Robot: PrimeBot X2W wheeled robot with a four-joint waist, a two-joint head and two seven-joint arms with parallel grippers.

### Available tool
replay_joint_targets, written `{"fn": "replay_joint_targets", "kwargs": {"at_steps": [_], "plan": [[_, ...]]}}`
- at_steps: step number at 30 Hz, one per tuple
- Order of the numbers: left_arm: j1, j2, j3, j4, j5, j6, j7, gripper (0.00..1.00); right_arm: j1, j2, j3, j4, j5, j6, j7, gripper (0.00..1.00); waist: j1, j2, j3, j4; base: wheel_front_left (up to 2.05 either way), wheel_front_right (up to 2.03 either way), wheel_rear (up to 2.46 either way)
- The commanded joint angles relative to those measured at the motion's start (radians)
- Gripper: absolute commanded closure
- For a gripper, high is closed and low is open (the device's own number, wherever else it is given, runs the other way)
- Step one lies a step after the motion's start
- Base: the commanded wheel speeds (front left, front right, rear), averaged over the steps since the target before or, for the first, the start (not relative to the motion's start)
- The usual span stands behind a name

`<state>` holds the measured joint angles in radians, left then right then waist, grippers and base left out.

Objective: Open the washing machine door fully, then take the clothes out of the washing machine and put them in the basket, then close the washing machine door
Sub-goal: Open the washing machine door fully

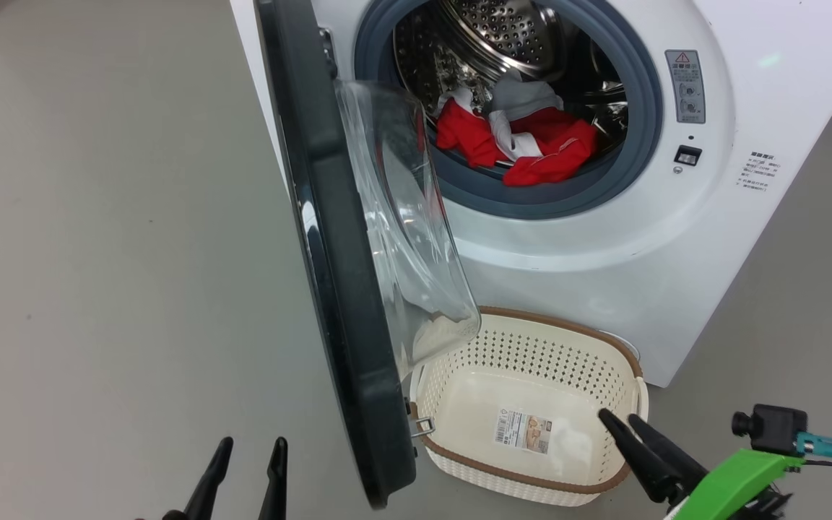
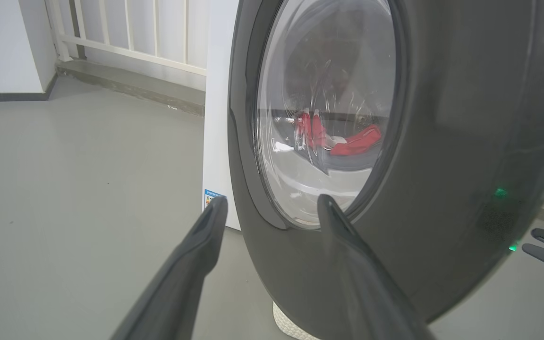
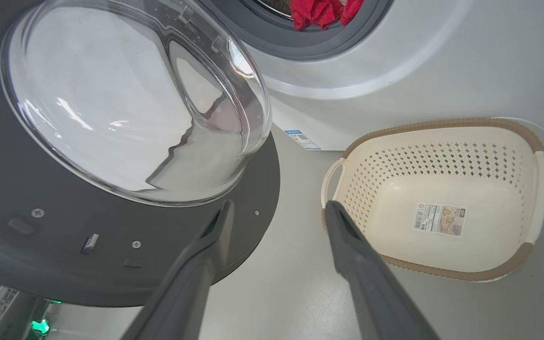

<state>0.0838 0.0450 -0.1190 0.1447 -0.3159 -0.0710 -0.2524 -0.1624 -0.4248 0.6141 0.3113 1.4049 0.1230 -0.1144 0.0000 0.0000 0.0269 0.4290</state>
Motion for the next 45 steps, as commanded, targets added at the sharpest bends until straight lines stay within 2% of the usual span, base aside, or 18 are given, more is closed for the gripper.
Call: {"fn": "replay_joint_targets", "kwargs": {"at_steps": [1,5,9,15,19,20,23,35,39,45], "plan": [[-0.015,0.005,0.036,-0.023,0.007,-0.001,-0.009,0.0,-0.001,-0.038,0.031,0.001,-0.046,0.008,-0.061,0.0,0.0,0.0,-0.001,-0.001,0.0,0.0,0.0],[-0.013,0.005,0.038,-0.024,0.006,0.002,-0.009,0.0,-0.004,-0.048,0.06,0.04,-0.09,0.008,-0.127,0.0,0.0,0.0,-0.006,-0.002,0.0,0.0,0.0],[-0.009,0.005,0.041,-0.026,0.005,0.004,-0.009,0.0,-0.007,-0.048,0.049,0.059,-0.15,0.008,-0.146,0.0,0.0,0.0,-0.007,-0.004,0.0,0.0,0.0],[-0.01,0.005,0.045,-0.028,0.005,0.005,-0.009,0.0,0.036,-0.001,-0.107,0.04,-0.341,0.008,-0.147,0.0,0.0,0.0,-0.007,-0.006,0.0,0.0,0.0],[-0.01,0.005,0.048,-0.029,0.005,0.006,-0.009,0.0,0.078,0.024,-0.164,0.026,-0.482,0.008,-0.147,0.0,0.0,0.0,-0.009,-0.009,0.0,0.0,0.0],[-0.01,0.005,0.048,-0.029,0.005,0.006,-0.009,0.0,0.078,0.024,-0.164,0.026,-0.482,0.008,-0.147,0.0,0.0,0.0,-0.009,-0.009,0.0,0.0,0.0],[-0.01,0.005,0.047,-0.03,0.004,0.007,-0.009,0.0,0.105,0.041,-0.199,0.023,-0.58,0.008,-0.147,0.0,0.0,0.0,-0.011,-0.01,0.0,0.0,0.0],[-0.014,0.005,0.052,-0.032,0.0,0.011,-0.009,0.0,0.21,0.145,-0.454,-0.056,-0.862,0.008,-0.147,0.0,0.0,0.0,-0.012,-0.015,0.0,0.0,0.0],[-0.016,0.005,0.053,-0.031,0.0,0.011,-0.009,0.0,0.235,0.178,-0.496,-0.073,-0.91,0.008,-0.147,0.0,0.0,0.0,-0.014,-0.017,0.0,0.0,0.0],[-0.014,0.005,0.057,-0.03,0.001,0.01,-0.009,0.0,0.252,0.198,-0.502,-0.073,-0.936,0.008,-0.147,0.0,0.0,0.0,-0.019,-0.02,0.0,0.0,0.0]]}}
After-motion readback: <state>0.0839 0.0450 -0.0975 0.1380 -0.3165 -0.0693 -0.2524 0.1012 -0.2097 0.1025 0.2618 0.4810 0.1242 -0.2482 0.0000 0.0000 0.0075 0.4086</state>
